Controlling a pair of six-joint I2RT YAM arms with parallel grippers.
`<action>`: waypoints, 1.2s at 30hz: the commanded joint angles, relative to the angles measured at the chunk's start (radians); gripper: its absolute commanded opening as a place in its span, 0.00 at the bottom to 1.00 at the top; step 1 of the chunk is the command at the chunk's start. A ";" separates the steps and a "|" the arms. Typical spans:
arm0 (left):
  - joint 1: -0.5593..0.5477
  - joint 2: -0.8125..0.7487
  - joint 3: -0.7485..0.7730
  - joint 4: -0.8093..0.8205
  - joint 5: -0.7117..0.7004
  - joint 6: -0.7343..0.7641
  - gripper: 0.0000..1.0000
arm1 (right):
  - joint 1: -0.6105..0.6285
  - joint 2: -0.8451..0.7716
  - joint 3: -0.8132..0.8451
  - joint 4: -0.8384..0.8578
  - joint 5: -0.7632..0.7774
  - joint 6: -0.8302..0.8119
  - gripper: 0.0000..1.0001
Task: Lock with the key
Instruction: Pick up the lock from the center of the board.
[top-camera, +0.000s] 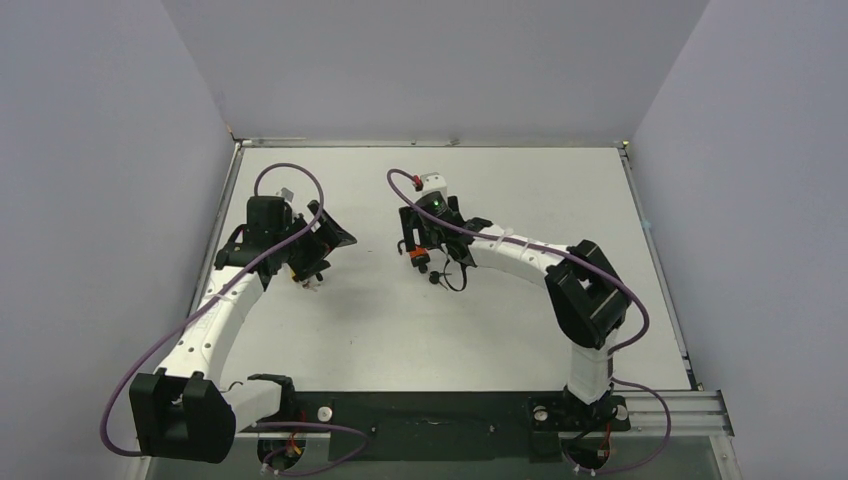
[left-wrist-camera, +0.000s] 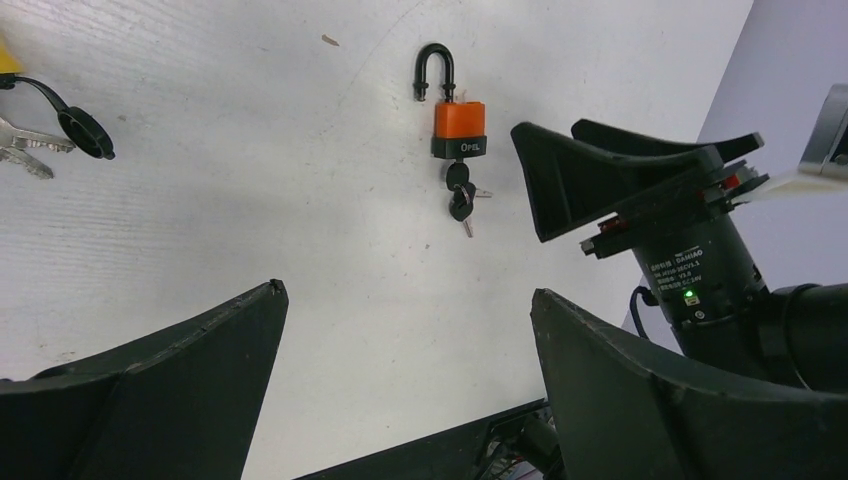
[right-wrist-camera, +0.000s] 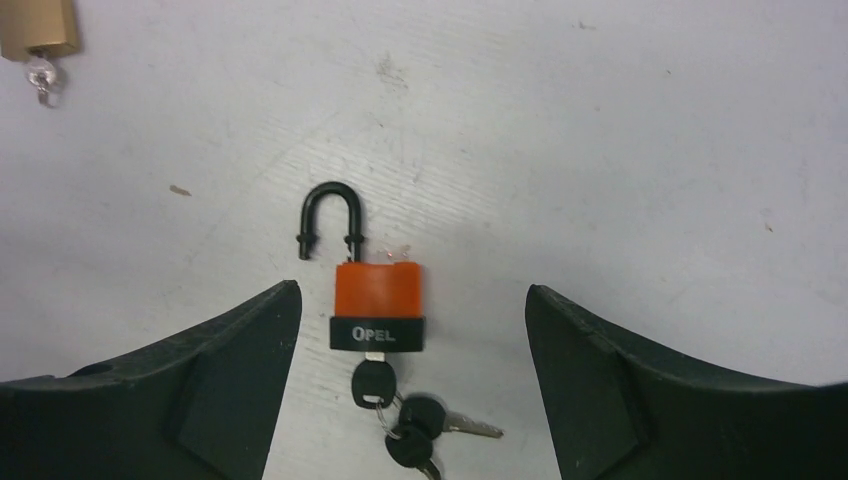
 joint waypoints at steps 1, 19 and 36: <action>-0.002 -0.009 0.023 0.029 -0.007 0.034 0.92 | 0.036 0.069 0.145 -0.047 0.034 -0.024 0.78; 0.010 -0.024 0.063 -0.013 -0.014 0.063 0.91 | 0.076 0.219 0.205 -0.120 0.099 -0.013 0.71; 0.010 -0.010 0.079 -0.011 -0.016 0.059 0.91 | 0.081 0.265 0.180 -0.084 0.075 0.000 0.61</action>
